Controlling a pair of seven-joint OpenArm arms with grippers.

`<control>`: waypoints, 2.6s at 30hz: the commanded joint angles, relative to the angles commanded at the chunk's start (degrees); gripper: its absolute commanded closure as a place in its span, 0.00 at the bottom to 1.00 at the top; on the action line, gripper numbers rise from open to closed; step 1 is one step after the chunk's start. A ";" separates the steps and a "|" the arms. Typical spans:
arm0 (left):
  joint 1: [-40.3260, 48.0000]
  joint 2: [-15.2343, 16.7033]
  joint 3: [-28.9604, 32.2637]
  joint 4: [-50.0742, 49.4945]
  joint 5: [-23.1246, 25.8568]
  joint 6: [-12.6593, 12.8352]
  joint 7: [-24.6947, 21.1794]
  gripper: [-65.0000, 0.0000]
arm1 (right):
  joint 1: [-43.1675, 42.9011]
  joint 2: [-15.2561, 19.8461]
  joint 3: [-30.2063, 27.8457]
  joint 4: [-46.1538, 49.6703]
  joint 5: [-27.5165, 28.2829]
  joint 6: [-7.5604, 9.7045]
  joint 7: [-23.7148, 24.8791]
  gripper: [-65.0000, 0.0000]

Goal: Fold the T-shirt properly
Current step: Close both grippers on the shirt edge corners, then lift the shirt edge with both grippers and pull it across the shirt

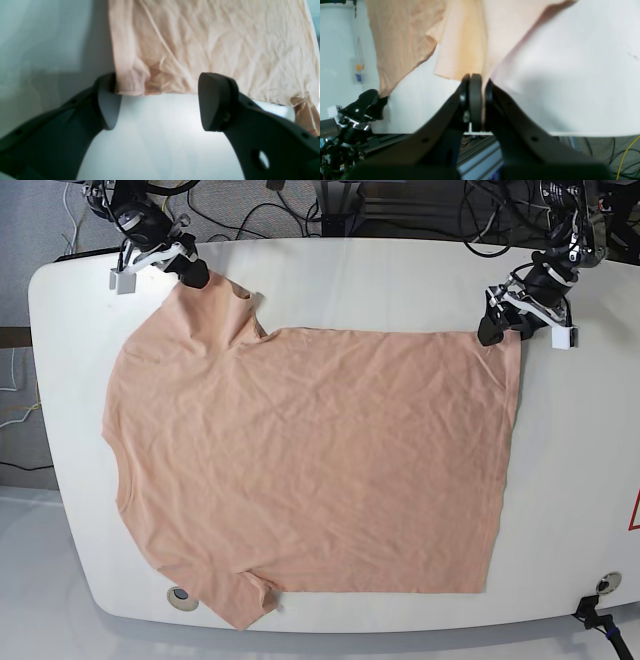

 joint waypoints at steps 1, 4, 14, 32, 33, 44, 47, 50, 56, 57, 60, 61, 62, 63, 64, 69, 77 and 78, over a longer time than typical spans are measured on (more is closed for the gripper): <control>-0.44 0.00 0.18 0.00 0.00 0.00 0.00 0.31 | 0.00 0.00 0.00 0.00 0.00 0.00 0.00 1.00; -1.76 0.00 0.97 -1.49 -0.35 0.00 0.00 0.31 | 0.00 0.00 0.00 0.00 0.00 0.00 0.00 1.00; -5.19 0.00 0.97 -4.66 -0.26 0.00 0.00 0.68 | -0.18 0.00 0.00 0.00 0.00 0.09 0.00 1.00; -4.57 -0.26 0.97 -2.99 -0.44 -0.09 0.09 1.00 | -0.35 -0.18 0.00 3.25 0.09 0.09 0.00 1.00; -3.52 -0.26 0.97 -1.85 -0.44 -0.09 0.09 1.00 | -0.44 -0.18 0.00 3.87 0.09 0.09 -0.09 1.00; 4.48 -1.14 0.97 7.65 -0.44 -0.09 0.09 1.00 | -4.04 -0.44 0.09 5.36 0.18 0.09 -0.09 1.00; 6.24 -1.49 0.70 8.35 -0.44 -0.18 0.09 1.00 | -6.33 -0.44 0.09 6.15 0.26 0.09 -0.09 1.00; 7.82 -1.58 0.62 8.44 -0.44 -0.18 0.09 1.00 | -8.44 -0.44 0.09 6.68 0.35 0.09 -0.09 1.00; 12.75 -3.52 -1.67 11.96 -0.53 -4.75 0.09 1.00 | -13.27 -1.93 0.09 9.41 0.35 0.09 -0.09 1.00; 13.19 -3.52 -2.29 12.75 -0.53 -4.92 0.09 1.00 | -13.63 -2.02 0.09 9.67 0.44 0.09 -0.09 1.00; 13.19 -3.43 -2.99 14.24 -0.53 -4.92 0.09 1.00 | -13.36 -2.02 0.09 9.67 0.44 0.26 -0.09 1.00; 13.01 -3.43 -2.90 14.51 -0.53 -4.92 0.09 1.00 | -12.66 -1.93 0.09 9.76 0.53 0.35 -0.09 1.00; 12.48 -3.34 -2.73 14.59 -0.53 -4.92 0.09 1.00 | -11.16 -1.67 0.26 9.76 1.76 0.35 -0.09 1.00; 10.90 -3.34 -2.55 14.95 -0.53 -4.92 0.09 1.00 | -9.93 -0.70 0.35 9.67 3.08 0.35 -0.09 1.00; 9.58 -3.25 -2.55 14.86 -0.53 -4.92 0.09 1.00 | -8.79 0.70 0.09 9.58 4.22 0.35 -0.09 1.00; 3.87 -3.25 -2.55 14.59 -0.44 -4.92 0.09 1.00 | -2.81 5.63 0.35 9.49 10.99 0.09 -0.09 1.00; -4.13 -3.25 -1.14 7.82 -0.35 -4.92 0.09 1.00 | 5.54 6.42 0.18 6.33 11.69 0.09 -0.09 1.00; -5.10 -3.34 -0.44 6.59 -0.35 -4.92 0.09 1.00 | 6.86 6.42 0.09 5.01 11.69 0.09 -0.09 1.00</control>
